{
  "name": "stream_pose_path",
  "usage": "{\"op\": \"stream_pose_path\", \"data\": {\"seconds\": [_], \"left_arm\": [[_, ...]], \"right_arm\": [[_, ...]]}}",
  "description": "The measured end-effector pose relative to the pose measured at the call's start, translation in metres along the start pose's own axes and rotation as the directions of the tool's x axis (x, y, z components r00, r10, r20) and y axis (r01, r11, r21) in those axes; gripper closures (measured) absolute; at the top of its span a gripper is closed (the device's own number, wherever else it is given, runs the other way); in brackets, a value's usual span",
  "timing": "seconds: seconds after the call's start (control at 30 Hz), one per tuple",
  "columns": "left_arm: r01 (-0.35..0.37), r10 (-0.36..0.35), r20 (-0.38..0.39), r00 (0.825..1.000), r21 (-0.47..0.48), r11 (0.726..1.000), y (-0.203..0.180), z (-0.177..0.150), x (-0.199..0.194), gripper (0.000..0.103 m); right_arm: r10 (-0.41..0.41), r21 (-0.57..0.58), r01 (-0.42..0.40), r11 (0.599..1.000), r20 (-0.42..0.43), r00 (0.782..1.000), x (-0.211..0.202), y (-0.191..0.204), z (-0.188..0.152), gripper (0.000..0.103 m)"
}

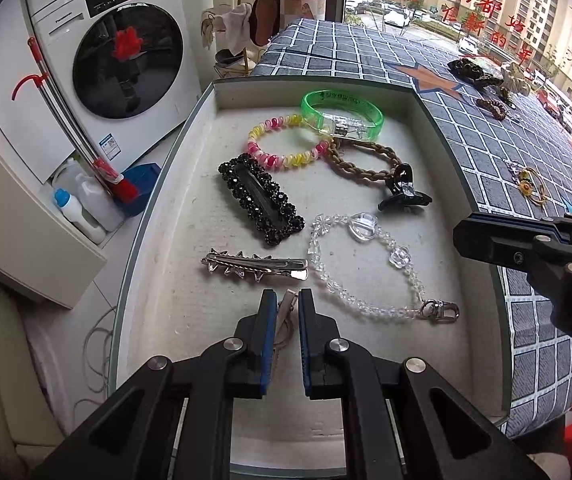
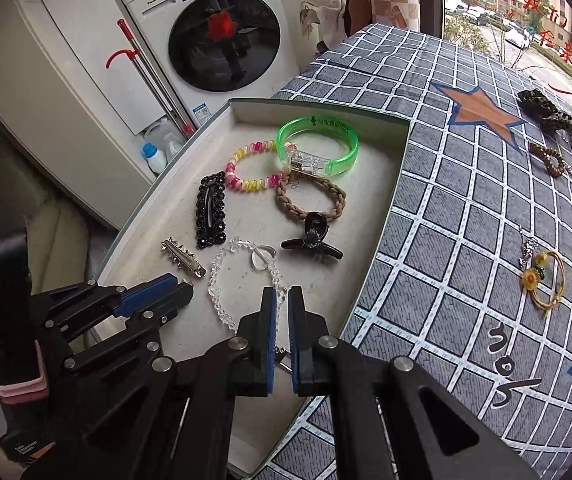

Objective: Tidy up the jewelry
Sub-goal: 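Carry the hairpin and crystal bracelet into the tray and open both tools, then withdraw both open tools from the tray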

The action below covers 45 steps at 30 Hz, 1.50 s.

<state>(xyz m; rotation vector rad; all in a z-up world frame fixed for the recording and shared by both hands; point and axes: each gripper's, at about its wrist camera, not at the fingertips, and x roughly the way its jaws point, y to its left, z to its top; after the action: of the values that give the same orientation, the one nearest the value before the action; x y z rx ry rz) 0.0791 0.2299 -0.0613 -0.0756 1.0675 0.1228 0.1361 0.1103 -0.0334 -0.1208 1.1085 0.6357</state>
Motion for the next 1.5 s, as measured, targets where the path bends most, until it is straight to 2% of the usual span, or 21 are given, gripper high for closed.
{"op": "stream_pose_path", "data": {"seconds": [0.03, 0.1, 0.13, 0.17, 0.23, 0.47, 0.73, 0.83, 0.9, 0.97, 1.03, 1.2, 1.27, 1.5], "left_arm": [[0.003, -0.003, 0.002, 1.0, 0.001, 1.0, -0.001, 0.0, 0.0, 0.085], [-0.001, 0.001, 0.006, 1.0, -0.004, 1.0, -0.001, 0.001, -0.002, 0.043], [-0.01, 0.011, 0.026, 1.0, -0.019, 1.0, 0.0, 0.001, -0.005, 0.002], [-0.024, 0.026, 0.063, 0.998, -0.03, 0.999, 0.0, 0.0, -0.012, 0.0], [-0.018, 0.019, 0.088, 0.996, -0.014, 1.0, -0.001, 0.003, -0.018, 0.0], [0.005, -0.002, 0.084, 0.996, -0.032, 0.999, 0.0, 0.005, -0.024, 0.0], [-0.001, 0.005, 0.084, 0.996, -0.046, 0.999, 0.0, -0.001, -0.03, 0.0], [-0.025, 0.029, 0.086, 0.996, -0.049, 0.998, 0.0, -0.004, -0.033, 0.0], [-0.034, 0.038, 0.089, 0.995, -0.048, 0.998, 0.0, -0.005, -0.035, 0.0], [-0.047, 0.051, 0.092, 0.994, -0.047, 0.998, 0.0, -0.007, -0.036, 0.0], [-0.06, 0.063, 0.091, 0.994, -0.041, 0.997, 0.0, -0.008, -0.037, 0.0], [-0.069, 0.072, 0.067, 0.995, -0.035, 0.997, -0.001, -0.01, -0.036, 0.0], [-0.057, 0.06, 0.059, 0.996, -0.046, 0.997, 0.001, -0.012, -0.036, 0.0], [-0.066, 0.07, 0.049, 0.996, -0.066, 0.996, 0.007, -0.018, -0.038, 0.0]], "right_arm": [[0.0, 0.005, 0.0, 1.0, 0.006, 1.0, -0.003, -0.001, 0.001, 0.097], [0.002, 0.015, -0.002, 1.0, 0.018, 1.0, -0.008, -0.004, 0.0, 0.096], [0.003, 0.02, -0.003, 1.0, 0.023, 1.0, -0.013, -0.005, -0.003, 0.096], [0.003, 0.025, -0.004, 1.0, 0.027, 1.0, -0.016, -0.005, -0.004, 0.096], [0.004, 0.034, -0.005, 0.999, 0.034, 0.999, -0.02, -0.009, -0.007, 0.096], [0.007, 0.061, -0.01, 0.998, 0.036, 0.999, -0.026, -0.016, -0.011, 0.096], [0.005, 0.068, -0.006, 0.998, 0.018, 1.0, -0.026, -0.018, -0.017, 0.096], [0.004, 0.068, -0.004, 0.998, 0.01, 1.0, -0.027, -0.017, -0.018, 0.096], [-0.001, 0.066, 0.0, 0.998, 0.005, 1.0, -0.027, -0.015, -0.019, 0.091], [-0.006, 0.064, 0.006, 0.998, 0.006, 1.0, -0.028, -0.014, -0.02, 0.076], [-0.013, 0.06, 0.012, 0.998, 0.01, 1.0, -0.029, -0.012, -0.021, 0.068], [-0.025, 0.047, 0.025, 0.999, -0.001, 1.0, -0.03, -0.007, -0.02, 0.067], [-0.03, 0.04, 0.031, 0.999, -0.009, 1.0, -0.029, -0.005, -0.02, 0.06], [-0.053, 0.005, 0.053, 0.999, -0.034, 0.998, -0.023, 0.006, -0.019, 0.048]]}}
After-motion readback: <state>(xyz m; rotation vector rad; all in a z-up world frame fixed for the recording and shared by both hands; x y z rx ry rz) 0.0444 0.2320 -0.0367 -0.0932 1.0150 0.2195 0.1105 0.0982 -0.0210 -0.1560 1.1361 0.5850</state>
